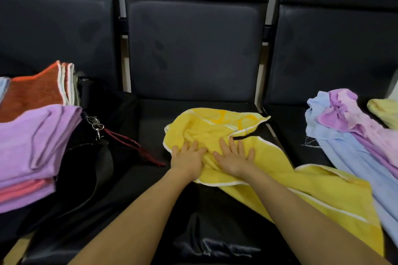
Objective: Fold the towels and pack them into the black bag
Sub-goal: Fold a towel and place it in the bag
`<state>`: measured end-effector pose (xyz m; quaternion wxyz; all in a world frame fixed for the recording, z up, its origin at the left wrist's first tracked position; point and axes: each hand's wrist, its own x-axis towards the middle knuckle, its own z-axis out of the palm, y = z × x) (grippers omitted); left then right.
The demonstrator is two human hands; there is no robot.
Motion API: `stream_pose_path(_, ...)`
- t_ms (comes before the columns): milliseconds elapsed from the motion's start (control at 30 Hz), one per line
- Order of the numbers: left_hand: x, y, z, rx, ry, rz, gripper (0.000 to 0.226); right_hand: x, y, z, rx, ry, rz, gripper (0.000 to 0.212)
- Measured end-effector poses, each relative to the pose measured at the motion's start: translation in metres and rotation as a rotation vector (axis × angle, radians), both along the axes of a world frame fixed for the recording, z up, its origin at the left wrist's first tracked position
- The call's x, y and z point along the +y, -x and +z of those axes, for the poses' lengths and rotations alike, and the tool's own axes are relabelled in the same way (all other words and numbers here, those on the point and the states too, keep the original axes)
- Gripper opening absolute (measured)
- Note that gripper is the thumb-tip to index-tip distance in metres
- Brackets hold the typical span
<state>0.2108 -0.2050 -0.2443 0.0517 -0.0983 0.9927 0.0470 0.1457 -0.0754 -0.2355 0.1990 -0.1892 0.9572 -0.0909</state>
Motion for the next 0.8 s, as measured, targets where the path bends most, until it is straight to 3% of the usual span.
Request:
stream_pose_path(67,-0.004,0.000,0.000,0.027,0.022,0.041,0.045,-0.008,-0.004,0.000,0.026,0.107,-0.026,0.057)
stream_pose_path(167,-0.002,-0.002,0.006,0.131,0.042,0.026,0.042,-0.003,-0.004,0.006,0.349,0.294,-0.060,0.040)
stream_pose_path(300,0.001,-0.008,0.021,0.283,-0.072,-0.083,0.034,0.015,0.011,0.011,0.682,0.257,-0.155,0.032)
stream_pose_path(400,0.010,-0.016,0.034,0.215,-0.185,-0.210,0.029,0.025,0.018,0.007,0.642,0.168,-0.249,0.032)
stream_pose_path(567,0.021,-0.027,0.031,0.020,-0.017,-0.352,0.044,0.036,0.019,0.006,0.590,0.043,-0.249,0.034)
stream_pose_path(800,0.022,-0.023,0.025,0.213,0.145,-0.296,0.028,0.037,0.014,0.021,0.447,0.118,-0.246,0.018)
